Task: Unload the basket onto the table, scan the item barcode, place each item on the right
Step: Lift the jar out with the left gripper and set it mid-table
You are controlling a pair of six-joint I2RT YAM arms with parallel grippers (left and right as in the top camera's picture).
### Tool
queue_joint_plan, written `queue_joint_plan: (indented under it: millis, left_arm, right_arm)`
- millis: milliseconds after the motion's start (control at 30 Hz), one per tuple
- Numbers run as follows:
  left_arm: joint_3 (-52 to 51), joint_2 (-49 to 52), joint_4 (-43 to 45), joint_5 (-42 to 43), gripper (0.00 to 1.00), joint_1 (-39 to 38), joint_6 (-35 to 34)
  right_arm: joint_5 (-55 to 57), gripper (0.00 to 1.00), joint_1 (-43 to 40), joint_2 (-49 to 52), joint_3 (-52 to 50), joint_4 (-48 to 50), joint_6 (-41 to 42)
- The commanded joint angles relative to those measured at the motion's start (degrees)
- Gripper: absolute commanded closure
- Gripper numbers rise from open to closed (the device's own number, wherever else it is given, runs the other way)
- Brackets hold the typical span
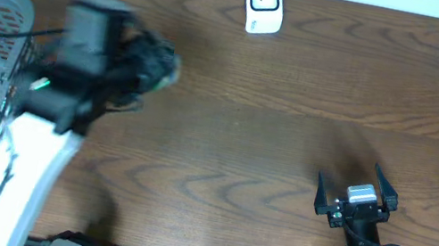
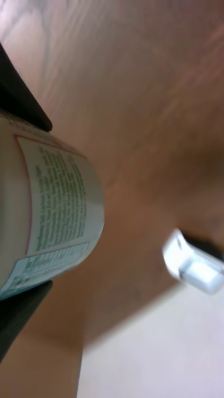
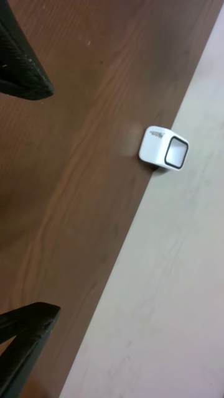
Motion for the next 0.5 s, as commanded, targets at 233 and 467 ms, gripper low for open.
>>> queue_joint_plan:
  millis: [233,467]
  left_arm:
    - [0.87,23.61,-0.09,-13.81,0.36,-12.92,-10.32]
    - [0.90,34.88,-0.76,-12.41,0.37,-16.46,-21.09]
  right_arm:
    - [0.24,0.01,0.85,0.00,-0.04,-0.31,0.79]
    - [0.24,0.01,0.85,0.00,-0.04,-0.31,0.79]
